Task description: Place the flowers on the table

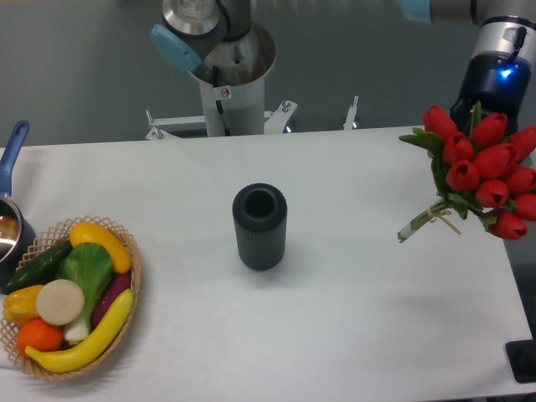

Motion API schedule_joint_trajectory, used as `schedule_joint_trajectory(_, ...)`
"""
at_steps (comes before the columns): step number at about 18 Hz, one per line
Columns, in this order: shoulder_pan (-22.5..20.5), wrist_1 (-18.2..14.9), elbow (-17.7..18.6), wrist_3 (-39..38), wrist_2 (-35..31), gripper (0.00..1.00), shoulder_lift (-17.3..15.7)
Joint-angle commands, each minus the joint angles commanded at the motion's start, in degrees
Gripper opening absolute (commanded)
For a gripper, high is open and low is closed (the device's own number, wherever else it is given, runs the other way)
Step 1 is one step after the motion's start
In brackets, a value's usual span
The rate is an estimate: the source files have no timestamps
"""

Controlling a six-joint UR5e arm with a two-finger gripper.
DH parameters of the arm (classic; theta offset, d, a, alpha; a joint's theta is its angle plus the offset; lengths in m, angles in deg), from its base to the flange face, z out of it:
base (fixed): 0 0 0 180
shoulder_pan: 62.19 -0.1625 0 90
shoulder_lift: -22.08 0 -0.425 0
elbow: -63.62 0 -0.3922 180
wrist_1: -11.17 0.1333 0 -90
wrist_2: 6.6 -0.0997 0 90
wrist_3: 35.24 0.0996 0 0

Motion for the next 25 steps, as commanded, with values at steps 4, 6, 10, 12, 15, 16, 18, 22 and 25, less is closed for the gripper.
schedule_joint_trajectory(4, 0.17, 0.0, -0.09, 0.0, -0.09, 0.42, 0.0)
schedule_joint_trajectory(6, 0.18, 0.0, -0.09, -0.09, -0.09, 0.42, 0.0)
schedule_joint_trajectory(10, -0.09, 0.17, 0.09, 0.0, -0.44, 0.42, 0.0)
schedule_joint_trajectory(12, 0.17, 0.18, 0.09, 0.0, -0.61, 0.42, -0.09)
schedule_joint_trajectory(15, 0.26, 0.18, 0.0, 0.26, -3.06, 0.42, -0.18)
schedule_joint_trajectory(16, 0.26, 0.18, -0.09, 0.26, -4.56, 0.42, -0.26)
schedule_joint_trajectory(18, 0.44, 0.18, -0.35, 0.35, -8.15, 0.42, -0.35)
schedule_joint_trajectory(22, 2.19, 0.18, -0.26, 2.72, -15.63, 0.42, -0.35)
schedule_joint_trajectory(25, 4.74, 0.18, -0.26, 4.3, -23.44, 0.42, -0.26)
